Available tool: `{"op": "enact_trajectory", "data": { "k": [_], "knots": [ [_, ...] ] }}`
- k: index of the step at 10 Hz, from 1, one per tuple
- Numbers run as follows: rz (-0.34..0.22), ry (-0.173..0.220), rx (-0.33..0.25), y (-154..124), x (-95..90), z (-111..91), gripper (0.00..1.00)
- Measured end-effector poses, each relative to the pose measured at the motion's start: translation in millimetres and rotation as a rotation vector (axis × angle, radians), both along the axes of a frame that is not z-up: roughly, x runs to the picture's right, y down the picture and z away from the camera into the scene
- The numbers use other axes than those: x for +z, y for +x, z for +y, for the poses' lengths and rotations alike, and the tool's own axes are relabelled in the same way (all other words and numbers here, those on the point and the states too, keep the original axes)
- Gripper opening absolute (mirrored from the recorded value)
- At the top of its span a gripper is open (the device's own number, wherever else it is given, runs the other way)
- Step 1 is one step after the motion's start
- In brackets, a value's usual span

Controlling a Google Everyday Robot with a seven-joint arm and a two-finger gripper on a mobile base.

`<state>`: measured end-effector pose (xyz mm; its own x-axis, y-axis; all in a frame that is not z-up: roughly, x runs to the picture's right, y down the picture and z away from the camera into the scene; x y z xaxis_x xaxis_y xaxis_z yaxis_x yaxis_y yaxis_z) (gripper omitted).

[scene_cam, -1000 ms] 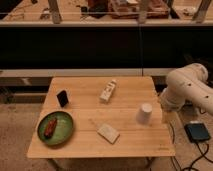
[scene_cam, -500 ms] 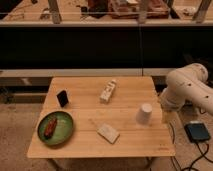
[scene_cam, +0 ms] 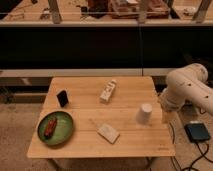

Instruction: Knock the eraser over

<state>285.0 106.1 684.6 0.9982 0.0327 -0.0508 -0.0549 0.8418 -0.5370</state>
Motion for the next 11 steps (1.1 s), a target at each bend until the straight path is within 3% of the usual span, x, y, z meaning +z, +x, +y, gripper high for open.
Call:
{"op": "enact_trajectory", "data": {
  "k": [2, 4, 7, 11],
  "knots": [
    [-0.038, 0.015, -0.032, -10.5, -0.6, -10.8, 0.65],
    [-0.119, 0.035, -0.090, -51.8, 0.9, -32.5, 0.63],
    [-0.233, 0.067, -0.187, -121.8, 1.9, -54.8, 0.45],
    [-0.360, 0.094, -0.272, -200.5, 5.7, -78.0, 0.44]
  ]
}}
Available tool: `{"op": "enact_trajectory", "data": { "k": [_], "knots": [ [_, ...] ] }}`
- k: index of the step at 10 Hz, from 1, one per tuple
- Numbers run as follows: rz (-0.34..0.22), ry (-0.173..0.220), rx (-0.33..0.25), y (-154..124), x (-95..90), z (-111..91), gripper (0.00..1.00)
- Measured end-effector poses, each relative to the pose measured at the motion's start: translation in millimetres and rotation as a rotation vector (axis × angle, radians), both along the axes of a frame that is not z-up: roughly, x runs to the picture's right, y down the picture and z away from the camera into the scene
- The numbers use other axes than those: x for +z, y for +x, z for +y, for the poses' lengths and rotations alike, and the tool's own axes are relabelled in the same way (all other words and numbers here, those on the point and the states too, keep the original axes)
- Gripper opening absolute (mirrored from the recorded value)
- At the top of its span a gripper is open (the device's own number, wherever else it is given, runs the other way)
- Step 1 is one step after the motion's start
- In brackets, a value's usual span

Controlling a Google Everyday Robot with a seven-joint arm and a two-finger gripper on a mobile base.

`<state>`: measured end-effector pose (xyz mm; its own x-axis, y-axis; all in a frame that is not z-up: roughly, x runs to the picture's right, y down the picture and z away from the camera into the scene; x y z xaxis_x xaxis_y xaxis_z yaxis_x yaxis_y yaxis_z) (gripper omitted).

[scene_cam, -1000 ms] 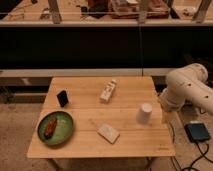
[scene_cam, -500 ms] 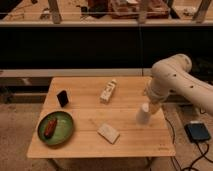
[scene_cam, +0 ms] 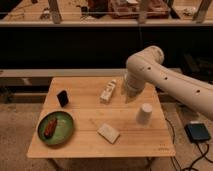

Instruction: Knock the eraser over

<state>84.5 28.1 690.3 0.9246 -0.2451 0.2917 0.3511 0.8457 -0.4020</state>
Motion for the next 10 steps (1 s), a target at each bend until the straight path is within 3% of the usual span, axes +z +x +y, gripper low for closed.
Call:
{"op": "enact_trajectory", "data": {
  "k": [1, 2, 4, 7, 10],
  "knots": [
    [-0.009, -0.004, -0.012, -8.8, 2.5, -1.2, 0.39],
    [-0.027, 0.006, -0.035, -25.5, 10.5, -4.6, 0.24],
    [-0.059, 0.018, -0.064, -54.6, 20.3, -12.7, 0.13],
    [-0.110, 0.029, -0.110, -99.8, 36.1, -19.7, 0.13],
    [-0.146, 0.039, -0.148, -123.8, 57.5, -24.6, 0.13]
  ]
}}
